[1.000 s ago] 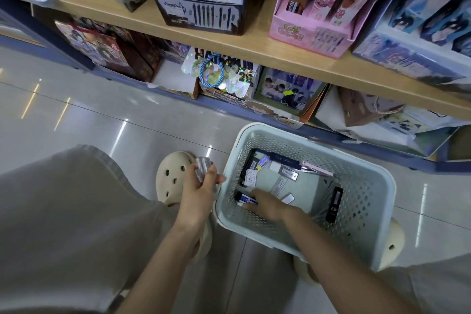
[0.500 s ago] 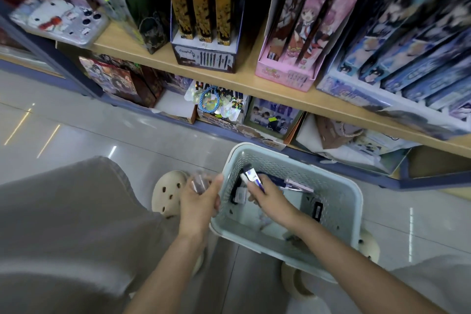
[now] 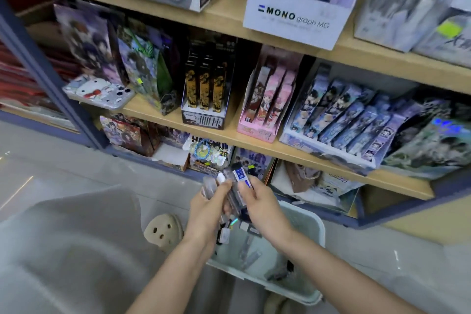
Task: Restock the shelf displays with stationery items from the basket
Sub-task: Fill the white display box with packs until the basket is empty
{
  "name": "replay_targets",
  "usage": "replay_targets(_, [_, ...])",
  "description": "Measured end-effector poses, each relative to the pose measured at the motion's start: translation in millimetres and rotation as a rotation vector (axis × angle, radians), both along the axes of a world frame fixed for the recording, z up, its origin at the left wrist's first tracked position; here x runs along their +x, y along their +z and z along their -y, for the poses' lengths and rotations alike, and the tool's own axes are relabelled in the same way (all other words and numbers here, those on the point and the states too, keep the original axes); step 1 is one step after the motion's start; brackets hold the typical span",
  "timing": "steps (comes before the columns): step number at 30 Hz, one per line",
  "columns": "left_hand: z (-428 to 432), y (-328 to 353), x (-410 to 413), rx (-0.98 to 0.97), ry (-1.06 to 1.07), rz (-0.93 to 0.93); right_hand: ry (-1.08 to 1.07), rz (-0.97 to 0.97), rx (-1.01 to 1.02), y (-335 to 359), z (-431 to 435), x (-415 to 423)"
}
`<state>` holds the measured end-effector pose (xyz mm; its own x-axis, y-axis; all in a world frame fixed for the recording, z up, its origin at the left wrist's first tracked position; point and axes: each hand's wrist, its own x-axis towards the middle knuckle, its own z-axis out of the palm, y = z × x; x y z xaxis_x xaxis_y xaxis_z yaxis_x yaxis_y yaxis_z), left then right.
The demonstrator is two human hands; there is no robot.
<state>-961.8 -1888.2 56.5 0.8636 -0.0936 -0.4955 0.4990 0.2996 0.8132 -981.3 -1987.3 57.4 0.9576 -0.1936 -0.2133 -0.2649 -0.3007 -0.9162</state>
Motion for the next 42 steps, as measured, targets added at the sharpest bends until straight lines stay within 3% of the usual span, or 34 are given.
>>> replay_targets(6, [4,32,1,0.010,-0.015,0.024,-0.050,0.071,-0.144,38,11,-6])
replay_targets(11, [10,65,0,-0.066,-0.065,0.072,-0.100,0.085,-0.089,71,13,-8])
replay_targets(17, [17,102,11,-0.025,-0.152,0.100,-0.093,0.166,-0.113,109,19,-10])
replay_targets(24, [35,146,25,-0.075,-0.225,0.177,-0.200,0.124,-0.094,170,48,-20])
replay_targets(30, [43,166,45,-0.078,-0.266,0.269,-0.298,0.245,-0.235,232,97,-22])
replay_targets(34, [42,171,53,-0.074,-0.267,0.309,-0.376,0.459,-0.255,270,107,1])
replay_targets(42, [26,174,69,-0.067,-0.238,0.320,-0.227,0.693,-0.569,303,75,75])
